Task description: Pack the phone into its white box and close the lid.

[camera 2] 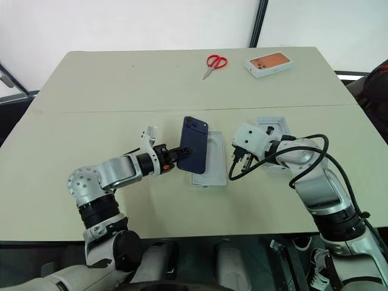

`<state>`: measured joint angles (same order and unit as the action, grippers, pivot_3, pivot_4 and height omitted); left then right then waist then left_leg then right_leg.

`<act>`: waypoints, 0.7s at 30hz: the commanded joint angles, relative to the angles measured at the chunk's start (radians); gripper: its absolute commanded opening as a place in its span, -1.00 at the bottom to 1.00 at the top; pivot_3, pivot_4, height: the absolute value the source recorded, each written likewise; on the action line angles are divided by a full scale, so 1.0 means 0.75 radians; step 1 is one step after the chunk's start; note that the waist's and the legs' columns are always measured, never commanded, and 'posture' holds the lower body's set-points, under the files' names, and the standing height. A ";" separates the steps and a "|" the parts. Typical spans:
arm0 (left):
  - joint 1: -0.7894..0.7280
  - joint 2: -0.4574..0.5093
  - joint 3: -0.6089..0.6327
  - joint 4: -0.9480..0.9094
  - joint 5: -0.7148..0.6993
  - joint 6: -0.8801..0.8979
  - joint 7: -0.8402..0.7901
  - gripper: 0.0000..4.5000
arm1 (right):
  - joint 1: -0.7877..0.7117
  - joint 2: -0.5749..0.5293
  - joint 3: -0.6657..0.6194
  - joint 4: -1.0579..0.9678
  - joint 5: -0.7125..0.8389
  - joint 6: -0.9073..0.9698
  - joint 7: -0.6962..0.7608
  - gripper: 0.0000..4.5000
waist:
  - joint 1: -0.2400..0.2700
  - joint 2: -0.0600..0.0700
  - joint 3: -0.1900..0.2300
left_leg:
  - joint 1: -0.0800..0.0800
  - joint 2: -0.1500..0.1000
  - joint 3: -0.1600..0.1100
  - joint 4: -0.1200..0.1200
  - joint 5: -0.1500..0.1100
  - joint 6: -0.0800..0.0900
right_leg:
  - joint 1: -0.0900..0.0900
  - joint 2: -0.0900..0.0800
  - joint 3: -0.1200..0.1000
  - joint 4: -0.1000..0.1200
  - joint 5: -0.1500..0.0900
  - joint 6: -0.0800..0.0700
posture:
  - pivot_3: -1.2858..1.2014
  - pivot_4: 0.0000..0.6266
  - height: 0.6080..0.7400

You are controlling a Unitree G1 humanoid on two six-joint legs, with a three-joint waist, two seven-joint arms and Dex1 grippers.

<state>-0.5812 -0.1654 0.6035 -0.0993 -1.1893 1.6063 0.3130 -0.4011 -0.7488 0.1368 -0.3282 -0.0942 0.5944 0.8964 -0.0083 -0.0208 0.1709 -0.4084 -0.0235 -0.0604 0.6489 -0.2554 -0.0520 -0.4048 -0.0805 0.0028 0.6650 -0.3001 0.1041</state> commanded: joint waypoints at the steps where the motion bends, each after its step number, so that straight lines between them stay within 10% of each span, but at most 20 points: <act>1: -0.026 -0.083 -0.074 0.022 -0.087 0.011 0.062 -0.99 | -0.007 -0.011 -0.020 -0.022 0.006 -0.019 -0.031 -1.00 | 0.000 0.000 0.000 | 0.000 0.000 0.000 0.000 0.000 0.000 | 0.000 0.000 0.000 0.000 0.000 0.000 | 0.03 -0.52 1.00; 15: -0.012 -0.099 -0.193 0.115 -0.253 -0.102 0.262 -0.99 | -0.014 -0.005 0.015 0.007 0.002 -0.021 -0.076 -1.00 | 0.003 0.000 0.000 | 0.000 -0.001 0.000 0.001 0.000 0.000 | 0.000 0.000 0.000 0.000 0.000 0.000 | 0.03 -0.52 1.00; 21: 0.007 -0.035 -0.297 0.128 -0.384 -0.162 0.301 0.26 | -0.016 -0.007 0.022 0.006 0.005 -0.019 -0.081 -1.00 | 0.003 0.000 0.000 | 0.000 -0.001 0.000 0.001 0.000 0.000 | 0.000 0.000 0.000 0.000 0.000 0.000 | 0.03 -0.52 1.00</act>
<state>-0.5710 -0.1690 0.4085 0.0110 -1.4174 1.4997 0.5362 -0.4011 -0.7483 0.1609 -0.3083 -0.0941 0.5918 0.8414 -0.0061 -0.0209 0.1709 -0.4084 -0.0243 -0.0605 0.6496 -0.2552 -0.0522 -0.4045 -0.0805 0.0028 0.6650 -0.3001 0.1041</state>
